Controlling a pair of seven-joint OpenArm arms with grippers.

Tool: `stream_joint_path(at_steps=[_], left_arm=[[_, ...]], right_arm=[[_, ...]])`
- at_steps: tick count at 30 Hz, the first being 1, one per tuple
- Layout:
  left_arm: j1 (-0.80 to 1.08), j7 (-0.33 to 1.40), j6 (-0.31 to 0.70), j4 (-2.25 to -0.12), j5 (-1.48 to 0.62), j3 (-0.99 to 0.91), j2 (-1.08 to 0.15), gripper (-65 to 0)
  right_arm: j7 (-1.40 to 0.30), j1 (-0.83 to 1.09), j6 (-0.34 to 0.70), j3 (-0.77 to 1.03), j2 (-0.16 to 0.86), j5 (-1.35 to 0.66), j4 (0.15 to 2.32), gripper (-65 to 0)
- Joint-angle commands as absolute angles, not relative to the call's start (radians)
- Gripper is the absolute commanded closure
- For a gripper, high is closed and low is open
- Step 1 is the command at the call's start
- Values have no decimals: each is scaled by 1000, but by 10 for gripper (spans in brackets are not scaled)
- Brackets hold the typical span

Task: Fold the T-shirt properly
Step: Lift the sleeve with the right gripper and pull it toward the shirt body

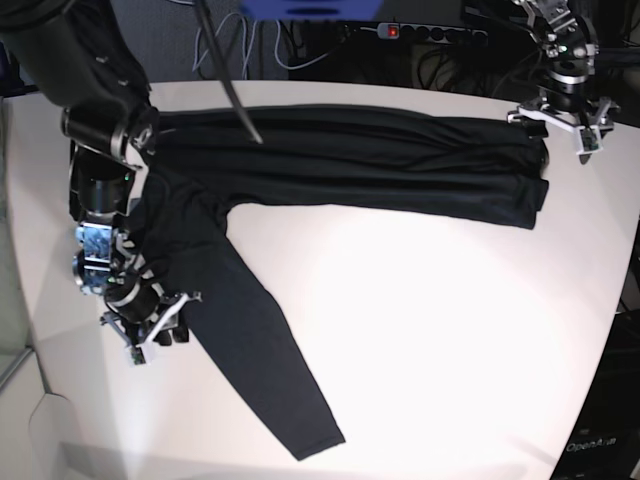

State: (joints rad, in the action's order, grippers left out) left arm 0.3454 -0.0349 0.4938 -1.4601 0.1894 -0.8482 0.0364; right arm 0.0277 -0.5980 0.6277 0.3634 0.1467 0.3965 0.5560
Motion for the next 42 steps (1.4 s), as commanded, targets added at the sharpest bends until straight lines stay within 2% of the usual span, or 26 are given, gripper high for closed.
stream_joint_path(at_steps=[1, 9, 15, 25, 33, 42], left_arm=[[344, -62, 490, -1474, 176, -851, 28, -421], [343, -62, 490, -1475, 176, -851, 30, -421], [341, -62, 490, -1478, 176, -851, 30, -421], [340, -62, 490, -1480, 176, -849, 30, -421], [340, -62, 490, -1475, 176, -849, 28, -421], [338, -62, 490, -1472, 176, -849, 27, -421]], right_arm=[[58, -618, 625, 363, 154, 384, 570, -201], [58, -605, 625, 361, 150, 381, 568, -201], [65, -618, 625, 360, 154, 381, 447, -201], [65, -608, 627, 357, 150, 386, 446, -193], [58, -602, 627, 355, 150, 387, 446, -40], [65, -555, 627, 355, 150, 387, 447, -1]])
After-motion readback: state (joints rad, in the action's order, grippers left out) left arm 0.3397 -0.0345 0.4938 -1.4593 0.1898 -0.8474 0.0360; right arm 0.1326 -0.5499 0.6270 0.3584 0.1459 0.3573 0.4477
